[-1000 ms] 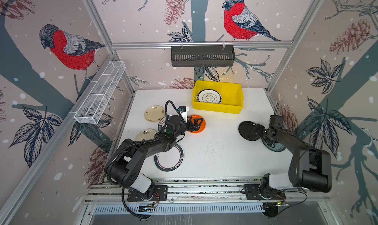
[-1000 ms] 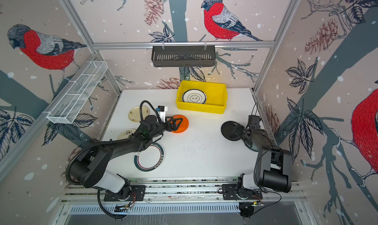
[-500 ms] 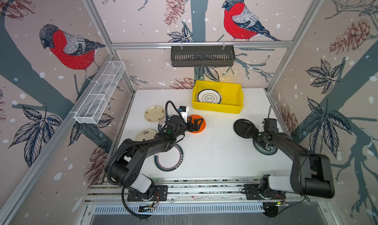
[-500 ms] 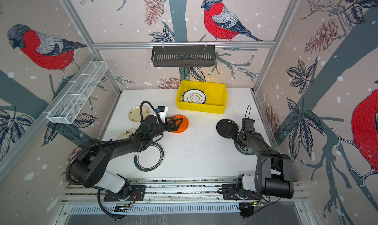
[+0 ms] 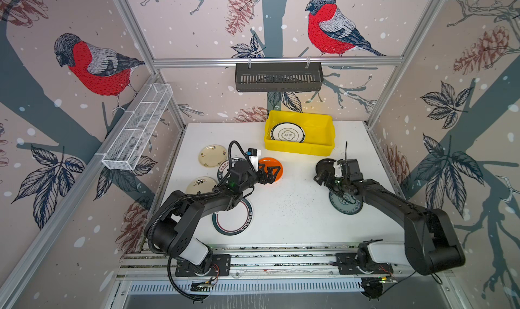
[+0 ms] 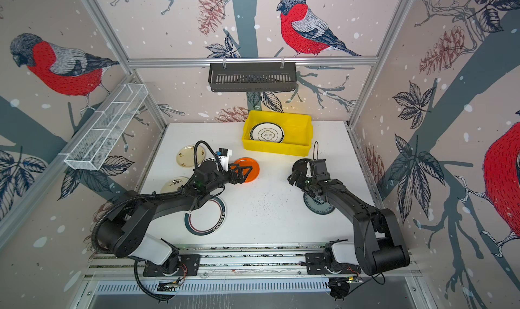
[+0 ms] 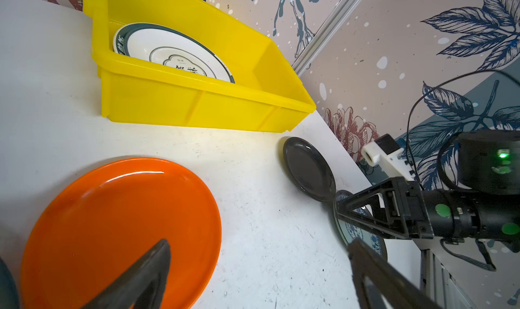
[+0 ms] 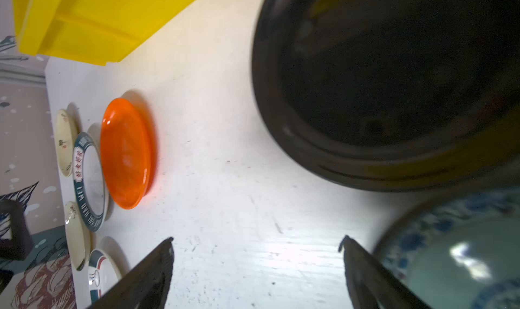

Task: Place the plates into the plastic bin on the countertop
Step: Move the plates to the middle-right of the table.

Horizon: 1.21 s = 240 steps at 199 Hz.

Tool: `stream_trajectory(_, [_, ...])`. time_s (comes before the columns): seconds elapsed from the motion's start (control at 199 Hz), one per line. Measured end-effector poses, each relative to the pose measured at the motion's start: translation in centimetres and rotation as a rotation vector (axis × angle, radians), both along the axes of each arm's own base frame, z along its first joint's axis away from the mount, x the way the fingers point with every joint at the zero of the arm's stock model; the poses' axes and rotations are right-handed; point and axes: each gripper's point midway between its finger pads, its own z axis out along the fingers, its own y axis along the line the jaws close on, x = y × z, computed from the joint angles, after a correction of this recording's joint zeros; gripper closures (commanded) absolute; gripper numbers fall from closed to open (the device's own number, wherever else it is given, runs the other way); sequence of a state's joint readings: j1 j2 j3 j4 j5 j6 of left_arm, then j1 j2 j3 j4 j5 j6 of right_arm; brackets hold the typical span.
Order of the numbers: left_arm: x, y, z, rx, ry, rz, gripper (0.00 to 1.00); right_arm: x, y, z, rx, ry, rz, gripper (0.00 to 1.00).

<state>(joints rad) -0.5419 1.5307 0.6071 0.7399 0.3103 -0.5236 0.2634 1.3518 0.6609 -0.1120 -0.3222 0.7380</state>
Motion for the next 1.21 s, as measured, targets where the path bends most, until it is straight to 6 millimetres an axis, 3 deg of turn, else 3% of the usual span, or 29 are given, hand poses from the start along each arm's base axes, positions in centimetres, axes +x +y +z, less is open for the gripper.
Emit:
stream_trajectory(0.111, [0.0, -0.2, -1.0, 0.01, 0.016, -0.005, 0.02, 0.3, 2.5, 0.3, 0.051, -0.002, 0.05, 0.06])
stream_trajectory(0.196, [-0.1, -0.4, -2.3, 0.021, 0.043, -0.017, 0.02, 0.7, 3.3, 0.8, 0.067, -0.004, 0.055, 0.06])
stream_trajectory(0.287, [-0.4, -0.8, -3.5, 0.018, 0.09, -0.031, 0.02, 1.7, 3.5, 2.6, 0.045, -0.049, 0.044, 0.05])
stream_trajectory(0.362, [-0.8, -1.2, -4.0, 0.016, 0.108, -0.046, 0.02, 1.9, 2.6, 3.9, 0.01, -0.082, 0.013, 0.04])
stream_trajectory(0.463, [-1.4, -2.3, -4.1, 0.003, 0.116, -0.082, 0.02, 1.2, -0.8, 4.1, -0.08, -0.09, -0.081, 0.03])
stream_trajectory(0.589, [-1.9, -3.0, -4.2, -0.007, 0.126, -0.114, 0.03, -1.1, -4.5, 3.2, -0.178, -0.054, -0.168, 0.03])
stream_trajectory(0.72, [-2.1, -3.3, -3.8, -0.023, 0.123, -0.129, 0.03, -3.7, -6.7, 1.6, -0.227, -0.01, -0.216, 0.03])
stream_trajectory(1.017, [-2.3, -3.9, -3.6, -0.045, 0.125, -0.149, 0.03, -6.9, -5.4, -2.5, -0.171, 0.077, -0.182, 0.03])
stream_trajectory(1.208, [-2.7, -4.7, -3.4, -0.044, 0.121, -0.17, 0.03, -7.0, -4.4, -3.8, -0.143, 0.09, -0.161, 0.03])
